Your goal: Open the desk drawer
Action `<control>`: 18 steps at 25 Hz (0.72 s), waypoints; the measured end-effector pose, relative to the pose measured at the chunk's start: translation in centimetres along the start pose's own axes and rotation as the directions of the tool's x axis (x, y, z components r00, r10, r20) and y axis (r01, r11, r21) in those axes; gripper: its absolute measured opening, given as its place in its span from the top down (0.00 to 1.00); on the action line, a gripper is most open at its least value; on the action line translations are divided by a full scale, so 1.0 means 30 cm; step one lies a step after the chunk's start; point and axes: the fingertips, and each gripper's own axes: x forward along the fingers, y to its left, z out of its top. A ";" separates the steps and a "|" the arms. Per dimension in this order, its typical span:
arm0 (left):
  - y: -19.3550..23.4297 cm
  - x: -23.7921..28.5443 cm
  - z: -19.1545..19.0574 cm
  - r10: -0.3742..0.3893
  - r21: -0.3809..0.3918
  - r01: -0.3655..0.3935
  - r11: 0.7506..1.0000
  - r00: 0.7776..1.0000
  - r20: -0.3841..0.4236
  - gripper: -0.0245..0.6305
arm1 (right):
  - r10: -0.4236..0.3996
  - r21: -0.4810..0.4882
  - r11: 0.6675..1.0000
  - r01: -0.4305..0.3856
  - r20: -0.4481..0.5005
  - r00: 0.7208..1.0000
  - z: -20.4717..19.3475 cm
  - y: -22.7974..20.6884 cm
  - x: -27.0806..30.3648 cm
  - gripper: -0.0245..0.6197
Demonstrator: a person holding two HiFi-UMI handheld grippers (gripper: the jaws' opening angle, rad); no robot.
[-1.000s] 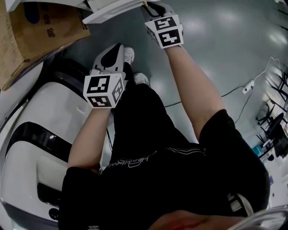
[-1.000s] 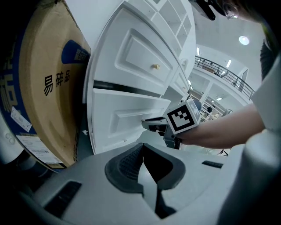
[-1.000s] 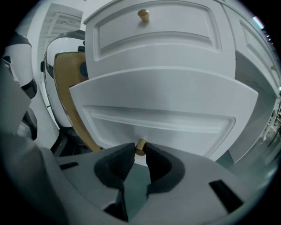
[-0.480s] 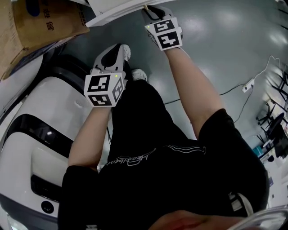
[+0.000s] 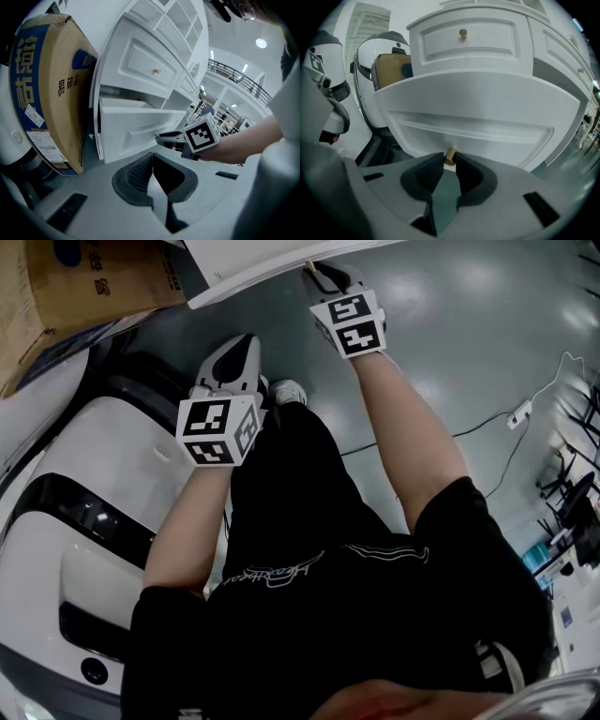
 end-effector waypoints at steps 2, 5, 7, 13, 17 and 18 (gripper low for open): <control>0.002 -0.003 -0.016 0.002 -0.001 -0.002 1.000 1.000 -0.006 0.96 | 0.006 -0.006 1.000 -0.006 -0.002 1.000 -0.014 0.008 -0.015 0.83; -0.004 -0.011 -0.030 0.007 -0.007 -0.008 1.000 1.000 -0.014 0.96 | 0.018 -0.013 1.000 -0.019 -0.021 1.000 -0.042 0.019 -0.040 0.83; -0.018 -0.021 -0.031 0.008 -0.009 -0.008 1.000 1.000 -0.016 0.96 | 0.021 -0.008 1.000 -0.021 -0.034 0.999 -0.059 0.025 -0.056 0.83; -0.077 -0.059 -0.049 -0.005 0.001 0.005 1.000 0.999 -0.035 0.96 | 0.023 0.022 1.000 -0.021 -0.062 0.998 -0.092 0.038 -0.088 0.83; -0.087 -0.077 -0.067 -0.002 -0.009 0.002 1.000 0.999 -0.046 0.96 | 0.026 0.029 0.999 -0.024 -0.070 0.997 -0.113 0.049 -0.104 0.83; -0.091 -0.082 -0.069 0.001 -0.017 -0.001 1.000 0.999 -0.047 0.96 | 0.029 0.032 0.999 -0.026 -0.073 0.997 -0.119 0.051 -0.112 0.83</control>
